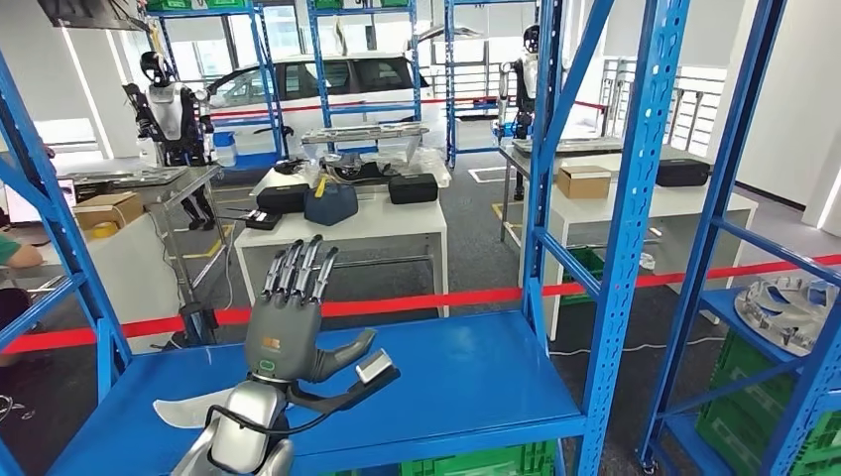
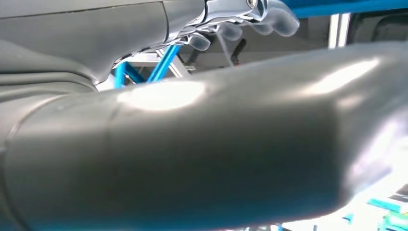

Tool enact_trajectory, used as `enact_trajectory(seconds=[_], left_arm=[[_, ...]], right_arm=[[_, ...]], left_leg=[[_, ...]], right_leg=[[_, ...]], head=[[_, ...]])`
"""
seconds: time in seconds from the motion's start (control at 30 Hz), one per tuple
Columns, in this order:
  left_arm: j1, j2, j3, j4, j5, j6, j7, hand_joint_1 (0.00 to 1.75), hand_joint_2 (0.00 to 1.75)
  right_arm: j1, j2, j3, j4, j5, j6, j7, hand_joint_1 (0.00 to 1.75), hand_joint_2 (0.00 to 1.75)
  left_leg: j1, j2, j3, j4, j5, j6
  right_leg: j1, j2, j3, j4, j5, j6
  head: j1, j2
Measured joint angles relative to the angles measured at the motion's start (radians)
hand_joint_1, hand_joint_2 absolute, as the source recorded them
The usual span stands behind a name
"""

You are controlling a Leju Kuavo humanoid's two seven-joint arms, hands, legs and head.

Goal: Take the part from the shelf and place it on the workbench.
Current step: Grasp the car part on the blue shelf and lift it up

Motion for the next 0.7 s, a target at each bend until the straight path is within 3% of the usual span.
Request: enact_trajectory(seconds=[0.07, 0.1, 0.13, 0.23, 0.3, 0.37, 0.4, 0.47, 0.53, 0.6, 0.63, 0.7], left_arm=[[0.002, 0.002, 0.000, 0.002, 0.000, 0.000, 0.000, 0.00, 0.00], [0.004, 0.002, 0.000, 0.003, 0.000, 0.000, 0.000, 0.00, 0.00], [0.005, 0.003, 0.000, 0.004, 0.000, 0.000, 0.000, 0.00, 0.00], [0.003, 0.004, 0.000, 0.004, 0.000, 0.000, 0.000, 0.00, 0.00], [0.001, 0.005, 0.000, 0.005, 0.000, 0.000, 0.000, 0.00, 0.00], [0.000, 0.005, 0.000, 0.004, 0.000, 0.000, 0.000, 0.00, 0.00], [0.000, 0.003, 0.000, 0.003, 0.000, 0.000, 0.000, 0.00, 0.00], [-0.003, -0.001, 0.000, 0.001, 0.000, 0.000, 0.000, 0.00, 0.00], [-0.003, -0.002, 0.000, 0.001, 0.000, 0.000, 0.000, 0.00, 0.00], [0.001, -0.001, 0.000, 0.003, 0.000, 0.000, 0.000, 0.00, 0.00], [0.003, -0.001, 0.000, 0.004, 0.000, 0.000, 0.000, 0.00, 0.00], [0.004, -0.001, 0.000, 0.005, 0.000, 0.000, 0.000, 0.00, 0.00]], right_arm=[[0.000, 0.000, 0.000, 0.000, 0.000, 0.000, 0.000, 0.00, 0.00], [0.000, 0.000, 0.000, 0.000, 0.000, 0.000, 0.000, 0.00, 0.00], [0.001, 0.000, 0.000, 0.000, 0.000, 0.000, 0.000, 0.00, 0.00], [0.000, 0.001, 0.000, 0.000, 0.000, 0.000, 0.000, 0.00, 0.00], [0.000, 0.002, 0.000, 0.000, 0.000, 0.000, 0.000, 0.00, 0.00], [0.002, 0.002, 0.000, 0.000, 0.000, 0.000, 0.000, 0.00, 0.00], [0.005, 0.002, 0.000, 0.000, 0.000, 0.000, 0.000, 0.00, 0.00], [0.004, 0.003, -0.001, 0.000, 0.000, 0.000, 0.000, 0.00, 0.00], [0.000, 0.001, -0.001, 0.000, 0.000, 0.000, 0.000, 0.00, 0.00], [0.000, 0.000, -0.001, 0.000, 0.000, 0.000, 0.001, 0.00, 0.00], [0.001, 0.000, -0.001, 0.000, 0.000, 0.000, 0.001, 0.00, 0.00], [0.001, -0.002, -0.001, 0.000, 0.000, 0.000, 0.001, 0.00, 0.00]], left_leg=[[0.003, -0.010, -0.072, 0.129, -0.043, -0.004], [0.003, -0.011, -0.090, 0.152, -0.038, -0.002], [0.003, -0.013, -0.088, 0.133, -0.012, 0.001], [0.001, -0.045, -0.006, -0.065, 0.102, 0.022], [-0.002, -0.064, 0.031, -0.142, 0.122, 0.032], [-0.003, -0.058, 0.039, -0.157, 0.119, 0.034], [-0.001, -0.050, 0.044, -0.166, 0.123, 0.036], [0.004, -0.035, 0.055, -0.186, 0.131, 0.044], [0.004, -0.019, 0.059, -0.190, 0.131, 0.052], [0.002, -0.005, 0.058, -0.185, 0.126, 0.055], [0.002, 0.002, 0.058, -0.180, 0.123, 0.055], [0.002, 0.013, 0.058, -0.168, 0.113, 0.050]], right_leg=[[0.000, 0.015, 0.002, -0.001, -0.002, -0.002], [0.000, 0.023, 0.003, 0.000, -0.003, -0.003], [0.000, 0.032, 0.005, -0.001, -0.004, -0.003], [0.002, 0.057, 0.014, -0.002, -0.008, 0.002], [-0.001, 0.071, 0.014, -0.006, -0.006, 0.012], [-0.003, 0.084, 0.013, -0.014, -0.001, 0.026], [-0.003, 0.083, 0.012, -0.015, -0.001, 0.032], [0.002, 0.055, -0.007, 0.023, -0.026, 0.039], [0.005, 0.019, -0.065, 0.142, -0.083, 0.042], [0.005, 0.009, -0.122, 0.251, -0.117, 0.046], [0.005, 0.007, -0.127, 0.257, -0.108, 0.048], [0.004, -0.001, -0.075, 0.154, -0.046, 0.048]], head=[[0.000, 0.000], [0.000, 0.000], [0.000, 0.000], [0.000, 0.000], [-0.001, 0.000], [-0.002, 0.000], [-0.001, 0.000], [0.000, 0.000], [0.001, 0.000], [0.002, 0.000], [0.002, 0.000], [0.002, 0.000]])
